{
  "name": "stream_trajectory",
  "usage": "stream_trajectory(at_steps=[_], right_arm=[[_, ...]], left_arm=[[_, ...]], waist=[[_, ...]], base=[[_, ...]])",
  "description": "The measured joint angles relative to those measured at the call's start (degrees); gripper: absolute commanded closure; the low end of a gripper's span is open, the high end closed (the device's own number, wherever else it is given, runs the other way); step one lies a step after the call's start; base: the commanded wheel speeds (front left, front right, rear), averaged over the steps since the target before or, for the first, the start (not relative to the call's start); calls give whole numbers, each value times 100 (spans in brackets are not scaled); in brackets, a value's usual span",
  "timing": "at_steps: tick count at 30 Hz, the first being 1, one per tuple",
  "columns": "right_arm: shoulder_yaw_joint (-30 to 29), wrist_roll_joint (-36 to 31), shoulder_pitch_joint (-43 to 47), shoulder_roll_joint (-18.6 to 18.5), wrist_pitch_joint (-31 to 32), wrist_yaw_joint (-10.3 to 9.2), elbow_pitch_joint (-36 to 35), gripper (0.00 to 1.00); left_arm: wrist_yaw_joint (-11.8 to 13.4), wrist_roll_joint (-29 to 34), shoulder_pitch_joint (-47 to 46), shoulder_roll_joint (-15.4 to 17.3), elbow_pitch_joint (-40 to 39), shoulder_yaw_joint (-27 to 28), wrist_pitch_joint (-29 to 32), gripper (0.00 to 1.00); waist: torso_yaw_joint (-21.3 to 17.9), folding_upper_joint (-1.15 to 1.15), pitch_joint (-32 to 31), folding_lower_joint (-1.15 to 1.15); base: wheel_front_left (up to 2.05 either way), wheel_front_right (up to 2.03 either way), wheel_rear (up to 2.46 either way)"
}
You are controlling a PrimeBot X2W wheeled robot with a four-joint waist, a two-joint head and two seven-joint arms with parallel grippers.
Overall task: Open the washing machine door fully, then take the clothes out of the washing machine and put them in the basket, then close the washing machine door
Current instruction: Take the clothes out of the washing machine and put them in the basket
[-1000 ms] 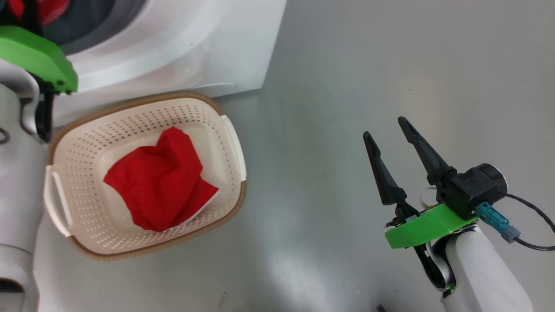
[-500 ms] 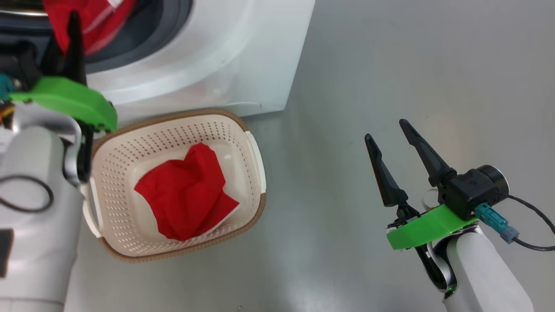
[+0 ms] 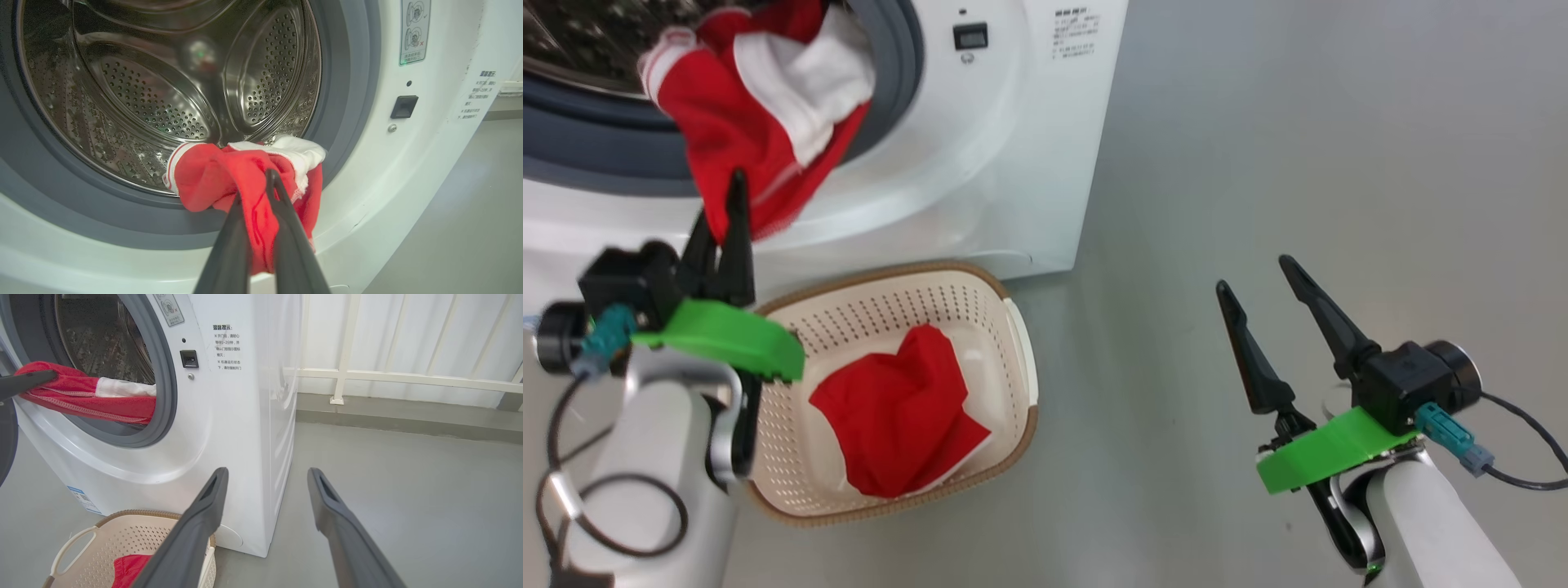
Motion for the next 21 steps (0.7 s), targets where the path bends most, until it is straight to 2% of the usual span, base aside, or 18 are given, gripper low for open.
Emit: stream_trajectory(at_steps=[11, 21], right_arm=[[-69, 3, 190, 19, 0, 0, 68, 0], [-74, 165, 425, 27, 0, 0, 112, 0]], left_arm=[[237, -49, 1085, -63, -938, 2, 86, 100], [595, -145, 2085, -138, -2095, -15, 410, 100]], waist=[[56, 0, -558, 0], [88, 0, -1006, 0]], base=[[0, 0, 0], [0, 0, 0]])
